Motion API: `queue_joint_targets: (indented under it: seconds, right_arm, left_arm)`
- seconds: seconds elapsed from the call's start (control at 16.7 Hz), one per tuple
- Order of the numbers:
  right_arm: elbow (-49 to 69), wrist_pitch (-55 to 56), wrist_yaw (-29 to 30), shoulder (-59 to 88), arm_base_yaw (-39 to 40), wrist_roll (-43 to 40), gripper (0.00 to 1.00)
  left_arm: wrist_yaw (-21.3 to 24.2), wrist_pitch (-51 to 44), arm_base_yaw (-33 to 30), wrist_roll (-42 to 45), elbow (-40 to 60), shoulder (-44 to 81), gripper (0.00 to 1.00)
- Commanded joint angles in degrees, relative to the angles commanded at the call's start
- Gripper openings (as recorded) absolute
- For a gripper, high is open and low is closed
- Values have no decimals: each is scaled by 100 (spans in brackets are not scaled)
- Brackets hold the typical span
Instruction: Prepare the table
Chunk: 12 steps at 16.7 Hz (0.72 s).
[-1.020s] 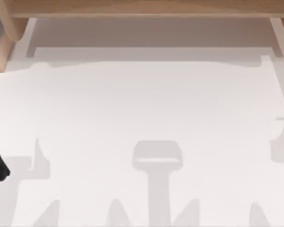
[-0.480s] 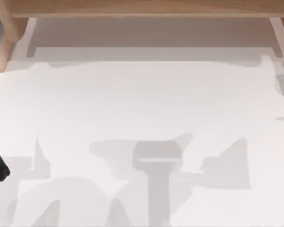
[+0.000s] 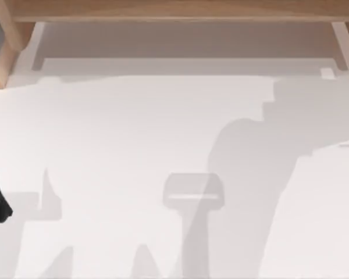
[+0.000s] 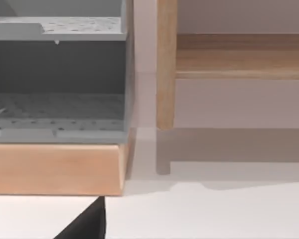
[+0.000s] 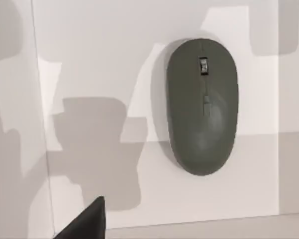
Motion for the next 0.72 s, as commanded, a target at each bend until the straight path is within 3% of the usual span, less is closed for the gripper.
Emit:
queue_joint_targets:
  seconds: [0.3, 0.72]
  right_arm:
    - [1096, -395, -117, 1618, -103, -264, 100]
    - [1275, -410, -144, 1863, -80, -297, 100]
  left_arm:
    - [0, 0, 0, 0, 0, 0, 100]
    - [0, 0, 0, 0, 0, 0, 100]
